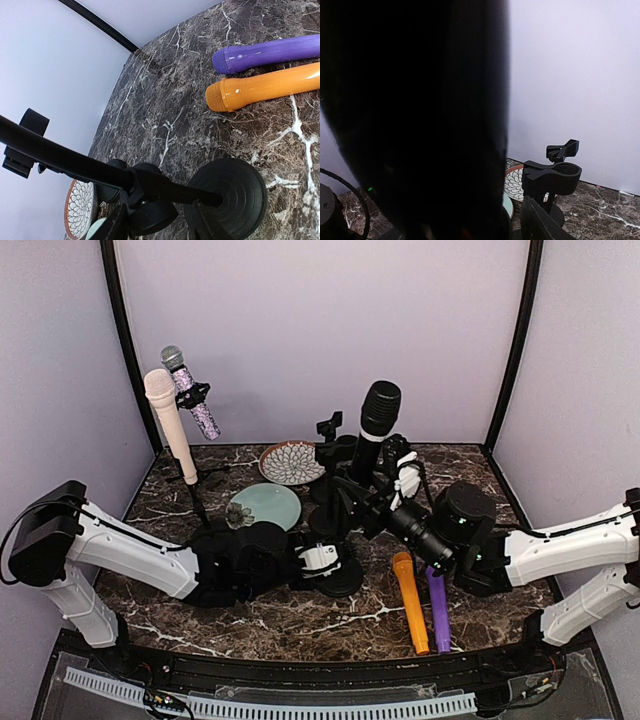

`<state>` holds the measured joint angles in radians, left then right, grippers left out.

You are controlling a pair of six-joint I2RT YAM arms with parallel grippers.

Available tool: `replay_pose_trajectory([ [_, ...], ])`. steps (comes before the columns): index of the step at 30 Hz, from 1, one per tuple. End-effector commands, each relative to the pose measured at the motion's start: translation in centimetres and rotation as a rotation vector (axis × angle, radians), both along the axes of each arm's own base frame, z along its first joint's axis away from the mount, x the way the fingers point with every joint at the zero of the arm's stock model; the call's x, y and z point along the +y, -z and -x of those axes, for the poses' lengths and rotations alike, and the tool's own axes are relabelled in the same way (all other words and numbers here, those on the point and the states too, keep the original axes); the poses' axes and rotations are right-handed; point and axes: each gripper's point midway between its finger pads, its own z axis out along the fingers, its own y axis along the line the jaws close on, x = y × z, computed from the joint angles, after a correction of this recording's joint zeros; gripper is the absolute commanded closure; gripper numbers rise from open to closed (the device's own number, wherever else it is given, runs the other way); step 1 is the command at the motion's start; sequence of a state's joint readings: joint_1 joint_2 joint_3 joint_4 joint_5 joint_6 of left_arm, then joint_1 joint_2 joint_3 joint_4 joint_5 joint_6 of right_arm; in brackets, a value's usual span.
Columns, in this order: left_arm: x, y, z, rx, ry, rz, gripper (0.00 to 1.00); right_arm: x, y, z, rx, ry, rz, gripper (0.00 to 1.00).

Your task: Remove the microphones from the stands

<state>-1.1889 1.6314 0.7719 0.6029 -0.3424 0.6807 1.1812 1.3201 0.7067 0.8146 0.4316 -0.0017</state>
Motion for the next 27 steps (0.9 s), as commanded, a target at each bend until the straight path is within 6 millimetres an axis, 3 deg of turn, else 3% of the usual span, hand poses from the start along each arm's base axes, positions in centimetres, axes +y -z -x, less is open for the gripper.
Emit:
replay_pose_trajectory([
  [1, -0.6, -1.0, -0.2, -0.015, -0.013, 0.029, 0.56, -0.2, -0.7, 0.1, -0.009, 0.011, -0.020, 0.40],
  [10, -0.6, -1.0, -1.4, -0.064, -0.069, 0.033, 0.60, -0.4, -0.7, 0.5, -0.015, -0.008, -0.037, 0.43],
  [18, -0.1, -1.1, -1.8, -0.077, -0.113, 0.049, 0.73, -0.5, -0.6, 0.6, -0.014, -0.010, -0.035, 0.44],
  [27, 0.1, -0.7, -1.6, -0.002, -0.137, 0.106, 0.78, -0.5, -0.3, 0.6, -0.012, -0.011, -0.029, 0.45],
])
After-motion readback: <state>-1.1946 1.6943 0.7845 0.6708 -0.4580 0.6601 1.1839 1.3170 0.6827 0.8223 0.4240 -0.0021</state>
